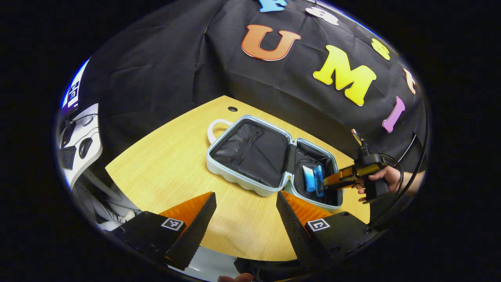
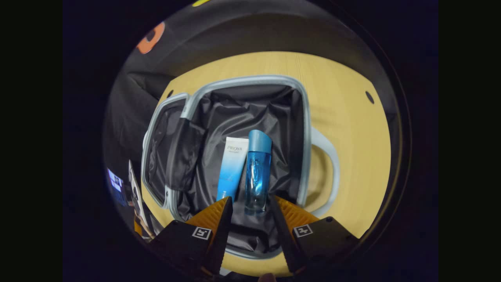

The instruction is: First open the suitcase, pack the skin care products into it, and then close the suitcase.

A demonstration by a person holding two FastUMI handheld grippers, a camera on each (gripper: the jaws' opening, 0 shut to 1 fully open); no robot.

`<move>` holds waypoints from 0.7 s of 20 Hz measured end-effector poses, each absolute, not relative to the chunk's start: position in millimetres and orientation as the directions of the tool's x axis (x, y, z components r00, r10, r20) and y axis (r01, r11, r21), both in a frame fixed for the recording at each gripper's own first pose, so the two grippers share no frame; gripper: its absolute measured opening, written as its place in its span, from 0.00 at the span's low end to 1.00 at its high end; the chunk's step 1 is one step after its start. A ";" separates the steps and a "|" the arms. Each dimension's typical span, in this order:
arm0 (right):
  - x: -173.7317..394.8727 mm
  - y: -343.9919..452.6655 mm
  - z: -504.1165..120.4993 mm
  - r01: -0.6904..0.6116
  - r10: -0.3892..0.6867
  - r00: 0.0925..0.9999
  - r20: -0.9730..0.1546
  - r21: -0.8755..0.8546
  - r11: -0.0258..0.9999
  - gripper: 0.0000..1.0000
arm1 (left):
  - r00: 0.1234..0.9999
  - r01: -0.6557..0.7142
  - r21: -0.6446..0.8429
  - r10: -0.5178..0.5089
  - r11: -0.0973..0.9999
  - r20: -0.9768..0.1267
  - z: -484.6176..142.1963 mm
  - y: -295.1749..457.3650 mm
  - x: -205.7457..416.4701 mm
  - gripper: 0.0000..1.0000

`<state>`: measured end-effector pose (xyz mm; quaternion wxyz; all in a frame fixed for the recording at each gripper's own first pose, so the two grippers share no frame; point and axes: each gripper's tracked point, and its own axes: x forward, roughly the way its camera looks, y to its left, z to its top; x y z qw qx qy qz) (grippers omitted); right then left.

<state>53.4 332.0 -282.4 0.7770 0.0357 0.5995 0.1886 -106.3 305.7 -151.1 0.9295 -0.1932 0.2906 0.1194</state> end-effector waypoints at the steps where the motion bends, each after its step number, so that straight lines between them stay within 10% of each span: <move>1: 51.3 326.0 -267.0 -0.289 0.353 0.260 -0.899 0.276 0.917 0.60 | 0.820 -0.323 -0.290 0.113 0.901 -0.561 -148.7 317.8 -94.6 0.99; 8: 22.1 262.9 -171.2 -0.531 0.414 0.563 -0.716 0.070 0.844 0.61 | 0.848 -0.349 -0.369 0.122 0.861 -0.517 -189.2 426.3 4.4 0.98; 14: 7.3 202.6 -140.8 -0.440 0.367 0.663 -0.653 0.058 0.896 0.61 | 0.813 -0.438 -0.473 0.111 0.765 -0.572 -255.3 467.6 67.0 0.96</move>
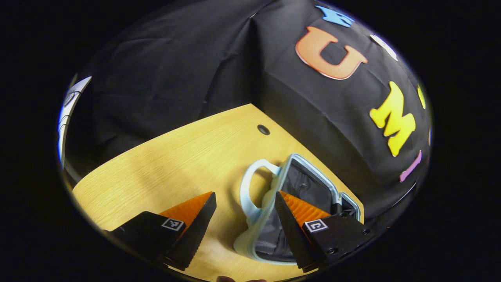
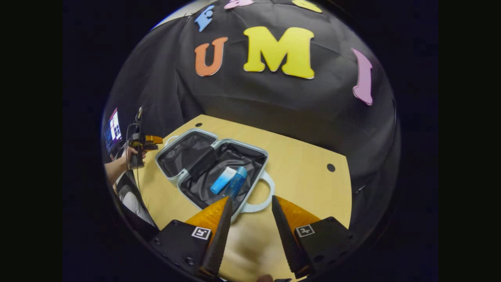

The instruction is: First open the suitcase, pack the skin care products into it, and then close the suitcase.

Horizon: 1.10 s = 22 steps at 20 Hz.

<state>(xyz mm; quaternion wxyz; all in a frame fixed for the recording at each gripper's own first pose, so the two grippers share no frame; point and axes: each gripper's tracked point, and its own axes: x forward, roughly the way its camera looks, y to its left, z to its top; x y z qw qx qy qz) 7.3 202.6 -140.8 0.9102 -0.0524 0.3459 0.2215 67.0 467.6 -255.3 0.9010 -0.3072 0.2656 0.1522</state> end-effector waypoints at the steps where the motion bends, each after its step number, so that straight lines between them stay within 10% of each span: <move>1: 6.5 193.6 -144.2 -0.412 0.345 0.663 -0.664 0.060 0.909 0.61 | 0.804 -0.435 -0.464 0.101 0.771 -0.586 -264.5 468.5 73.6 0.96; 7: 7.9 171.5 -151.5 -0.312 0.281 0.670 -0.687 0.084 0.946 0.61 | 0.775 -0.450 -0.492 0.053 0.745 -0.629 -285.6 470.7 116.2 0.83; 8: 7.7 170.3 -150.1 -0.304 0.280 0.670 -0.687 0.090 0.948 0.60 | 0.773 -0.462 -0.499 0.057 0.733 -0.632 -286.9 473.8 120.0 0.61; 9: 7.2 169.6 -150.6 -0.301 0.282 0.669 -0.688 0.096 0.949 0.60 | 0.758 -0.477 -0.482 0.067 0.735 -0.648 -291.4 478.6 121.1 0.65; 13: 3.4 168.7 -151.2 -0.289 0.291 0.668 -0.685 0.121 0.950 0.60 | 0.719 -0.476 -0.443 0.046 0.760 -0.694 -299.6 474.0 119.6 0.19; 22: 4.8 131.2 -123.1 -0.221 0.273 0.767 -0.580 0.160 0.962 0.56 | 0.777 -0.430 -0.247 0.217 0.869 -0.591 -169.4 449.7 119.0 0.04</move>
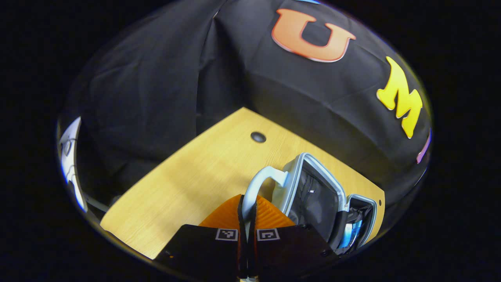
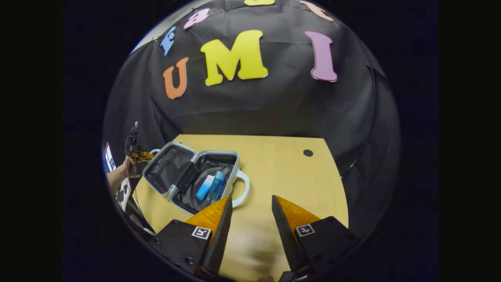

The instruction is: First open the suitcase, pack the skin care products into it, and then close the suitcase.

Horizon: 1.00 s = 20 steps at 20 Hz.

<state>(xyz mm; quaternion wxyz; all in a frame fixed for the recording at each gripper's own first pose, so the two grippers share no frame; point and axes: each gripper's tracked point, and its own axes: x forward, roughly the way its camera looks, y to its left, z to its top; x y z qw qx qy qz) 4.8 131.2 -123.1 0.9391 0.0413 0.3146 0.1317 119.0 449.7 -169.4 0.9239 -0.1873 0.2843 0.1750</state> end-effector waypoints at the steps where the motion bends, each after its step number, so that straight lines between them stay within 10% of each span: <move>1: 5.6 122.6 -117.6 -0.207 0.260 0.788 -0.558 0.159 0.965 0.56 | 0.802 -0.415 -0.237 0.230 0.879 -0.551 -142.3 436.5 121.0 0.04; 9: 9.9 43.4 -86.0 -0.069 0.128 0.902 -0.413 0.155 0.986 0.61 | 0.929 -0.289 -0.164 0.235 0.943 -0.287 -6.2 252.4 104.6 0.03; 20: -23.8 -50.0 -68.2 0.045 -0.013 0.915 -0.403 0.072 0.996 0.60 | 0.955 0.046 -0.058 -0.061 0.997 -0.289 -58.8 -2.5 120.3 0.03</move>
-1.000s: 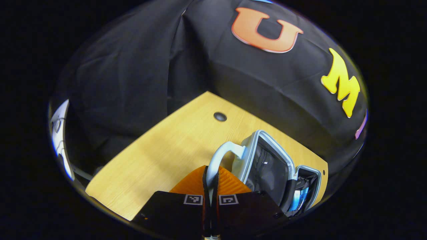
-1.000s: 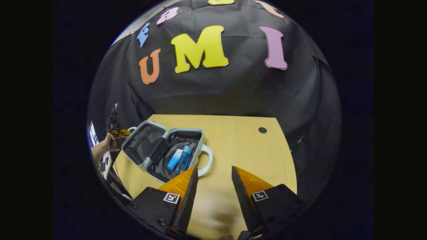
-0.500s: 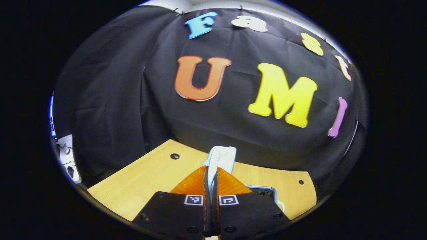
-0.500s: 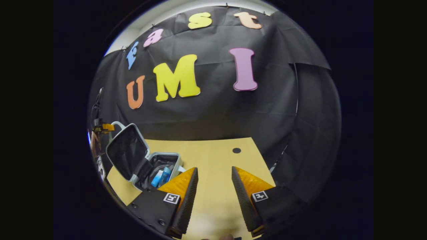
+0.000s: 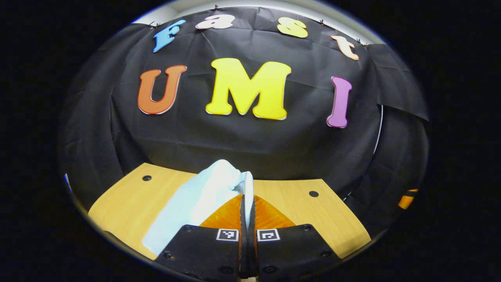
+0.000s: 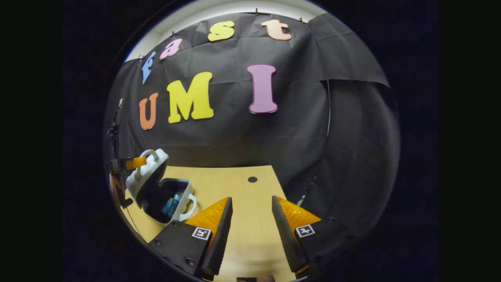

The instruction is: First open the suitcase, pack the skin care products into it, and then close the suitcase.

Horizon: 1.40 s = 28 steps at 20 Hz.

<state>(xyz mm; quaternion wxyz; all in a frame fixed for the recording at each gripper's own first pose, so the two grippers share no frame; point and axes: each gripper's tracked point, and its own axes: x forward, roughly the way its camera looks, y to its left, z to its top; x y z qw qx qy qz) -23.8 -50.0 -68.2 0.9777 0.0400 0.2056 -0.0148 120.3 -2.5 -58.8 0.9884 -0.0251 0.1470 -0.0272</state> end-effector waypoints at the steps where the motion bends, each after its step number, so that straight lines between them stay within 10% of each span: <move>1: -28.0 -58.3 -68.8 0.060 -0.032 0.914 -0.406 0.055 0.997 0.60 | 0.951 0.063 -0.052 -0.076 0.997 -0.299 -71.0 -14.0 122.0 0.03; 23: -41.6 -74.0 -80.6 0.091 -0.092 0.870 -0.484 -0.025 0.996 0.62 | 0.880 0.171 0.124 -0.095 0.977 -0.465 -220.6 -98.8 145.1 0.06; 28: -30.7 -65.1 -72.3 0.042 -0.049 0.889 -0.456 -0.027 0.999 0.62 | 0.861 0.198 0.084 -0.133 0.977 -0.491 -222.2 -111.3 132.5 0.41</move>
